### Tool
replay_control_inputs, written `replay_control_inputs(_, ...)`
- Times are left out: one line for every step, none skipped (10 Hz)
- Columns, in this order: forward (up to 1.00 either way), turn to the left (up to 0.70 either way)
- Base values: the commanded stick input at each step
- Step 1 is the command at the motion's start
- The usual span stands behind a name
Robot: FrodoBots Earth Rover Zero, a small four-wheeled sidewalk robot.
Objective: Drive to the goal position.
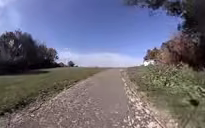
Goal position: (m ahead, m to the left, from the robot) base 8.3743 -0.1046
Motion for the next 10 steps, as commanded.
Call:
replay_control_inputs(0.7,0.0)
replay_control_inputs(0.7,0.0)
replay_control_inputs(0.7,0.0)
replay_control_inputs(0.7,0.0)
replay_control_inputs(0.7,0.0)
replay_control_inputs(0.7,0.0)
replay_control_inputs(0.7,0.0)
replay_control_inputs(0.7,0.0)
replay_control_inputs(0.7,0.0)
replay_control_inputs(0.7,0.0)
